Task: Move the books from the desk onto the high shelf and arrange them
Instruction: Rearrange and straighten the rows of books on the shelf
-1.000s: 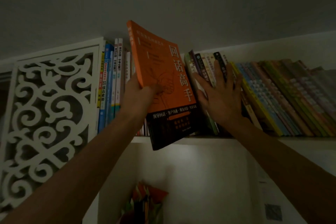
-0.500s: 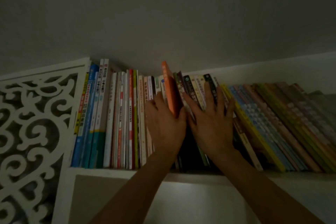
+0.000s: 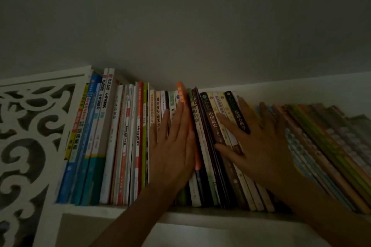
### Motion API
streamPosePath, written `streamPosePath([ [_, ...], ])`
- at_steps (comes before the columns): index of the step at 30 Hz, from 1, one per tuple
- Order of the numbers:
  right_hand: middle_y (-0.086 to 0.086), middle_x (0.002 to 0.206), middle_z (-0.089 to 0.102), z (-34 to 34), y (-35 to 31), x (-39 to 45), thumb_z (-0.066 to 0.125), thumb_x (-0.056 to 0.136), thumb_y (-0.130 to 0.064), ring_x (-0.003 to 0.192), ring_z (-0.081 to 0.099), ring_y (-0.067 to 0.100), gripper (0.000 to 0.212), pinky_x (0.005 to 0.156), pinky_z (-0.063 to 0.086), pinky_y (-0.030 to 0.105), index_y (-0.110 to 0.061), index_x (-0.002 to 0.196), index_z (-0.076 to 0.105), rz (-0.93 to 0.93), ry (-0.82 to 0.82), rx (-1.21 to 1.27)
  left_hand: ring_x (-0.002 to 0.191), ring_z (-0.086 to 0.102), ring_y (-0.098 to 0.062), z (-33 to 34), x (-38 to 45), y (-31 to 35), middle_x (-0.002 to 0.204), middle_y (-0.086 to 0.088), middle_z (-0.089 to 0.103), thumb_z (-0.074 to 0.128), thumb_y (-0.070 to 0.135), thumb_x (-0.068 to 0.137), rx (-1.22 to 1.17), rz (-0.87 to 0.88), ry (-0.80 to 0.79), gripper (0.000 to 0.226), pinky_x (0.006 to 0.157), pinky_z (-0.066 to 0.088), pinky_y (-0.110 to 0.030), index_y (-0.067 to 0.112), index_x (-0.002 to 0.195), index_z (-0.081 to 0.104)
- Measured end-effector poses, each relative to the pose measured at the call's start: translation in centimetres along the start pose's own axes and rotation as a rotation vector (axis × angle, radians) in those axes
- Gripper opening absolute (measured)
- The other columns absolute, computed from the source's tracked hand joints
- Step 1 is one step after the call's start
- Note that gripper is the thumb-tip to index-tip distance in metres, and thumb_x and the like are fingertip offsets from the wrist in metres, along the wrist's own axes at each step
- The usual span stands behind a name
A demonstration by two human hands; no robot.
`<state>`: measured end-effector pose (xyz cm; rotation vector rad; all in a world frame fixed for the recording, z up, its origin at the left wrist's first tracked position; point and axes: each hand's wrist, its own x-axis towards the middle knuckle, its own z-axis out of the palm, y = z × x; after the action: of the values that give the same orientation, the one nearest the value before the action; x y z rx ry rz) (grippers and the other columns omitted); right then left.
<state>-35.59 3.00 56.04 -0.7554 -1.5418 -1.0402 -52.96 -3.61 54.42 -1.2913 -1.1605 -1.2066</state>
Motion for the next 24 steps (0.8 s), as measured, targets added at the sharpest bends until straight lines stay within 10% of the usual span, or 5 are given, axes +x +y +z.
streamPosePath([
  [11,0.008,0.152,0.030,0.7,-1.4,0.6,0.019,0.085,-0.071,0.132,0.022,0.035,0.064,0.093,0.026,0.071,-0.043,0.141,0.031,0.013,0.001,-0.038,0.141,0.014,-0.014,0.2,2.7,-0.8,0.153,0.009,0.019,0.014,0.044,0.097,0.196,0.000,-0.017,0.054,0.111,-0.005,-0.043,0.026,0.148,0.018],
  [17,0.011,0.151,0.031,0.0,-1.4,0.4,0.020,0.089,-0.065,0.134,0.023,0.035,0.059,0.099,0.018,0.065,-0.038,0.139,0.035,-0.002,-0.026,0.031,0.145,0.007,-0.017,-1.9,3.4,1.0,0.157,0.006,0.011,0.010,0.038,0.098,0.234,-0.032,-0.184,0.053,0.108,-0.017,-0.038,0.025,0.149,0.010],
  [24,0.014,0.150,0.033,-0.8,-1.7,0.2,0.010,0.096,-0.055,0.132,0.034,0.041,0.055,0.098,0.029,0.067,-0.033,0.138,0.037,0.019,-0.062,0.103,0.114,0.049,-0.025,-3.1,8.0,0.3,0.124,-0.010,0.052,0.037,0.018,0.099,-0.159,-0.139,-0.081,0.032,0.101,0.039,-0.042,0.011,0.126,0.051],
])
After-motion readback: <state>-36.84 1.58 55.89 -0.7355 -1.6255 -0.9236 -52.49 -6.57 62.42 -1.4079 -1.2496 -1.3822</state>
